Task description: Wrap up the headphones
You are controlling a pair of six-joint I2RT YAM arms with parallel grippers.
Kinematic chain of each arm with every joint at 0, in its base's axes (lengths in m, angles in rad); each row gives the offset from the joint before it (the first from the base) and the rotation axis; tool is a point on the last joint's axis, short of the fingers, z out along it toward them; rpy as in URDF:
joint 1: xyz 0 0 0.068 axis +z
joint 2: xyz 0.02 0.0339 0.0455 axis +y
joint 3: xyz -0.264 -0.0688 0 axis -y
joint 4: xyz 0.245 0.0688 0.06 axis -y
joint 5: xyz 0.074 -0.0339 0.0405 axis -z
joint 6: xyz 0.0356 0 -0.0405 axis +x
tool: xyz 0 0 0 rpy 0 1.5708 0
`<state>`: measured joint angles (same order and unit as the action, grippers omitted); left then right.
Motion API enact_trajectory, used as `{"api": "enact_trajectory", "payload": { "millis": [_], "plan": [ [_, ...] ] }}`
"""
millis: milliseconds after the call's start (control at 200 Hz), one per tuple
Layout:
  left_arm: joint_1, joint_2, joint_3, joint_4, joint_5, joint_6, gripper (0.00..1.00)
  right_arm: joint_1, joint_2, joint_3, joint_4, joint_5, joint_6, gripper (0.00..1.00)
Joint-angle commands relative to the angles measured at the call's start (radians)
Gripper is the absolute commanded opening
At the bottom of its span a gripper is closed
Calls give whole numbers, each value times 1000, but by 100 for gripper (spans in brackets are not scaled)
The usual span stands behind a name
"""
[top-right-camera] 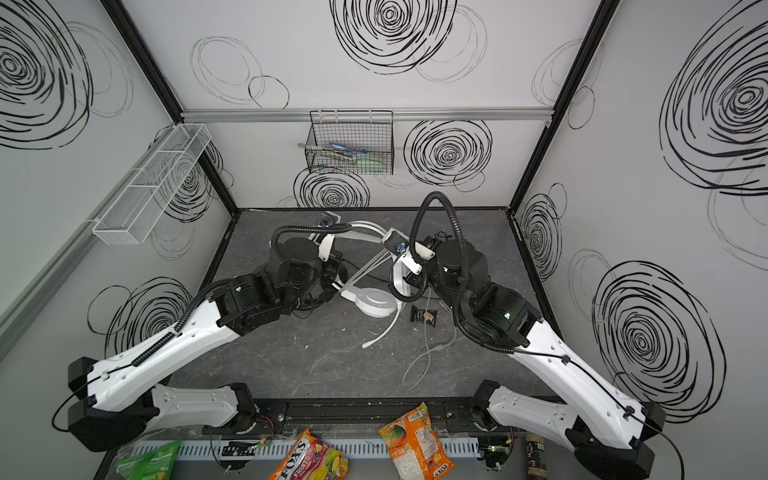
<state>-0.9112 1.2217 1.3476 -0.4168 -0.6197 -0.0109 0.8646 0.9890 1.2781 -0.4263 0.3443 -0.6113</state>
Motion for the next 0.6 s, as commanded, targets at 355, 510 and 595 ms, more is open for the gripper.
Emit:
{"api": "enact_trajectory", "payload": {
  "millis": [355, 510, 595],
  "plan": [
    [39, -88, 22, -40, 181, -61, 0, -108, -27, -47, 154, 17, 28, 16],
    [58, -93, 54, -62, 213, -95, 0, -167, -15, -46, 157, -15, 145, 16],
    [60, -98, 68, -53, 236, -115, 0, -192, -9, -59, 167, -27, 186, 15]
  ]
}}
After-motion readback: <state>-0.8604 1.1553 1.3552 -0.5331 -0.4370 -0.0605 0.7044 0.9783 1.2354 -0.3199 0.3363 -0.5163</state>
